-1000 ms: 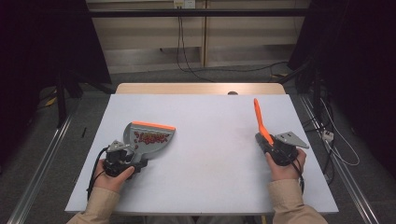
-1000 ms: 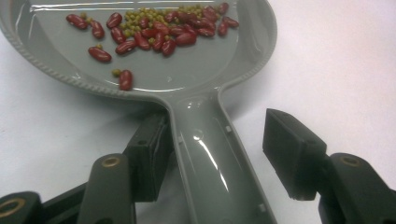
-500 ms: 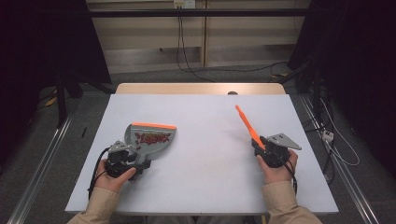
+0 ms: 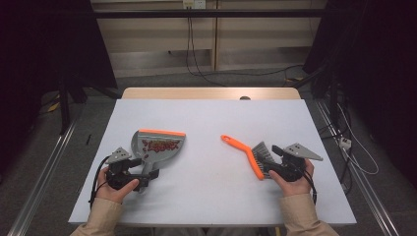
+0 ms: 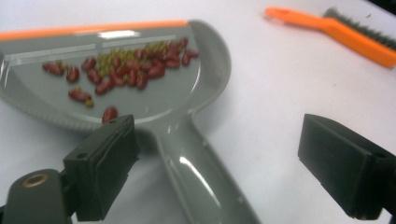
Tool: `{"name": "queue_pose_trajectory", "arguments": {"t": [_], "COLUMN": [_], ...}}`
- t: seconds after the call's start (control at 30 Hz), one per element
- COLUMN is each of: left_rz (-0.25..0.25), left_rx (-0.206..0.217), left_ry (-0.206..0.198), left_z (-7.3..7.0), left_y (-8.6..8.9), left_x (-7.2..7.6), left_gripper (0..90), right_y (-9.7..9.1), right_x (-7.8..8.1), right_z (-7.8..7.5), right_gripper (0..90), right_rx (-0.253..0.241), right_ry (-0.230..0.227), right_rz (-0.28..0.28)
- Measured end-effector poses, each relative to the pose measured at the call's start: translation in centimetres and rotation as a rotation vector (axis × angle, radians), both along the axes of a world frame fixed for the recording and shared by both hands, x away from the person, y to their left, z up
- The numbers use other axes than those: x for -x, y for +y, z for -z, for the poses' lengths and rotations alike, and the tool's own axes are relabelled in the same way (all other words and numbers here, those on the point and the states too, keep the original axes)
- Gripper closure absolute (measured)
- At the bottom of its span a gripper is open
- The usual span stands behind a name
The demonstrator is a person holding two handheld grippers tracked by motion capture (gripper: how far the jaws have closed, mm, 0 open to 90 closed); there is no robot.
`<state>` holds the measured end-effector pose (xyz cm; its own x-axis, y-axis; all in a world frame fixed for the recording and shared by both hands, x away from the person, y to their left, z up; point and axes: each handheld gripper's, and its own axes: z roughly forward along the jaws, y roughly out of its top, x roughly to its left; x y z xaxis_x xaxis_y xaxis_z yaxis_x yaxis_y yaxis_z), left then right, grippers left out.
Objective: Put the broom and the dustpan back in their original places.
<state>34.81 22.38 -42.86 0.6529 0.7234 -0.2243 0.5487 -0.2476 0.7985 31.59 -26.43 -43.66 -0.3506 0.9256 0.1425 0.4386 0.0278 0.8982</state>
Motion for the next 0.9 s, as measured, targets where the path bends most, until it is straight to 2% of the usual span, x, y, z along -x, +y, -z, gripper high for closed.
{"name": "queue_pose_trajectory", "arguments": {"t": [0.03,0.17,0.27,0.57,0.9], "left_rz": [0.011,0.031,0.04,0.059,0.075], "left_rx": [0.002,0.02,0.025,0.049,0.038], "left_ry": [-0.026,-0.069,-0.076,-0.099,-0.101], "left_z": [-0.1,-0.4,-0.4,-0.5,0.0], "left_y": [0.0,0.1,0.2,0.9,1.5], "left_x": [0.0,0.2,0.3,0.6,1.0], "left_gripper": [11.2,10.3,9.4,8.4,8.4], "right_y": [-0.1,-0.4,-0.7,-1.7,-2.3], "right_x": [0.1,0.5,0.9,2.2,3.1], "right_z": [0.0,0.2,0.2,0.5,1.1], "right_gripper": [31.0,30.0,29.4,29.0,29.2], "right_rx": [0.0,-0.004,-0.015,0.003,-0.003], "right_ry": [-0.001,-0.007,-0.008,-0.008,-0.002], "right_rz": [-0.007,-0.043,-0.06,-0.08,-0.085]}}
